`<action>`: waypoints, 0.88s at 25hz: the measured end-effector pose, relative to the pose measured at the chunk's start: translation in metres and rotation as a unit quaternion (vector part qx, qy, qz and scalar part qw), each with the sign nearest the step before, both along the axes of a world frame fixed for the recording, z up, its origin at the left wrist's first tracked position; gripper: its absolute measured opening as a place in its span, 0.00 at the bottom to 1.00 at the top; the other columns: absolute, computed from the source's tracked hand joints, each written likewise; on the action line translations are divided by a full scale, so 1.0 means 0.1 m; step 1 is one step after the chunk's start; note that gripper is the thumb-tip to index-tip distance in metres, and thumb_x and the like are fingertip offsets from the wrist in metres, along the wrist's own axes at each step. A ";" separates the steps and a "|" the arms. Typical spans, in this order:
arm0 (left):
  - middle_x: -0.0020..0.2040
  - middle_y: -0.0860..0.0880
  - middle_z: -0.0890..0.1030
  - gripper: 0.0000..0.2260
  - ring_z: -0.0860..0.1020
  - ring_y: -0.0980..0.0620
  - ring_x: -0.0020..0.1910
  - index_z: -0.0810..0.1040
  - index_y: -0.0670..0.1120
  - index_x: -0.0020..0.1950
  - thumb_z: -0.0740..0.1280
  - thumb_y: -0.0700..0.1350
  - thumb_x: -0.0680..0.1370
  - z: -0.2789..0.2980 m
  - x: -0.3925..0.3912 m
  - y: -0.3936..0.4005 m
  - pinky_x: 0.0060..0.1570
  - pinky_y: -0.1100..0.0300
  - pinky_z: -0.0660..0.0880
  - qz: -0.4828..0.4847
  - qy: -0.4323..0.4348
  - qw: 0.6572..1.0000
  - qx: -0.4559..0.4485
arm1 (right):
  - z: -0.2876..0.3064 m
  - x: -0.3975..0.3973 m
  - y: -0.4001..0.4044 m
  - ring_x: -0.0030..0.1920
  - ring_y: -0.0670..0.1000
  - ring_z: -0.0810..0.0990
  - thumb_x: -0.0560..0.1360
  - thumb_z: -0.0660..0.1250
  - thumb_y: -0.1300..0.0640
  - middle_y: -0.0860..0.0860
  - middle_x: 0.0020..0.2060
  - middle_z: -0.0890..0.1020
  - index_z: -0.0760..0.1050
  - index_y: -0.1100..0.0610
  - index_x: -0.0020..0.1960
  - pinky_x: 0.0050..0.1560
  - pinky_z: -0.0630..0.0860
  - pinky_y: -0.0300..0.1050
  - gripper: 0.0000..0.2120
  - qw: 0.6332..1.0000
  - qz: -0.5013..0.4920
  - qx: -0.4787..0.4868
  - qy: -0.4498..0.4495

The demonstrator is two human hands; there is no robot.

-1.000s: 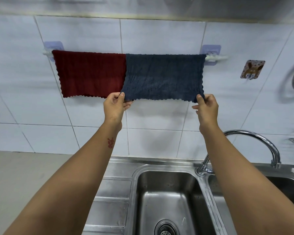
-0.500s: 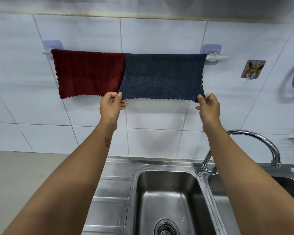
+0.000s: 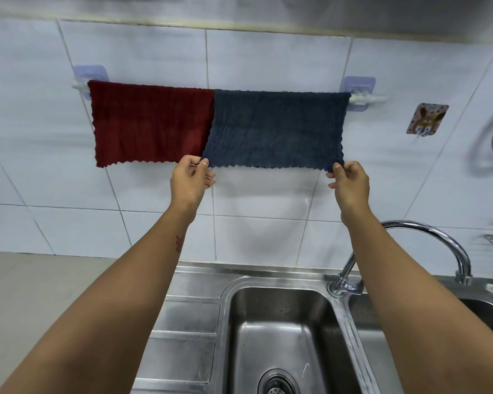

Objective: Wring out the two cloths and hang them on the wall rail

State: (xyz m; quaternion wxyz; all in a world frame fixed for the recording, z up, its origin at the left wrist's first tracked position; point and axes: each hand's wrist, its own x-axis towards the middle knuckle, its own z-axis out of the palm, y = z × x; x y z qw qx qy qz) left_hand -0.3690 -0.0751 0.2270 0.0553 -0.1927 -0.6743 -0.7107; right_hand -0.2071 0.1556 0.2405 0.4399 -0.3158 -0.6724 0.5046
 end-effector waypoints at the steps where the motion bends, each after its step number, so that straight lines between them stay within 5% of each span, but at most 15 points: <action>1: 0.37 0.47 0.80 0.05 0.79 0.52 0.34 0.73 0.41 0.51 0.62 0.43 0.81 0.00 0.00 0.00 0.39 0.61 0.77 -0.001 0.002 1.000 -0.001 | 0.00 0.00 0.00 0.44 0.51 0.78 0.81 0.59 0.54 0.52 0.45 0.81 0.71 0.57 0.49 0.37 0.69 0.35 0.07 1.000 -0.001 0.002 -0.004; 9: 0.38 0.48 0.79 0.04 0.77 0.54 0.34 0.72 0.42 0.53 0.61 0.42 0.82 0.01 0.05 0.00 0.34 0.69 0.76 -0.005 -0.007 1.000 -0.019 | 0.04 0.02 -0.03 0.42 0.52 0.78 0.81 0.58 0.54 0.51 0.44 0.81 0.70 0.56 0.51 0.36 0.68 0.36 0.06 1.000 0.009 -0.009 -0.026; 22: 0.42 0.47 0.81 0.04 0.78 0.51 0.39 0.74 0.45 0.50 0.62 0.44 0.81 0.10 0.26 -0.13 0.45 0.58 0.76 0.028 -0.034 0.996 -0.074 | 0.08 0.29 -0.17 0.40 0.52 0.80 0.80 0.60 0.52 0.51 0.47 0.82 0.72 0.55 0.52 0.36 0.69 0.37 0.07 0.999 0.018 -0.011 -0.050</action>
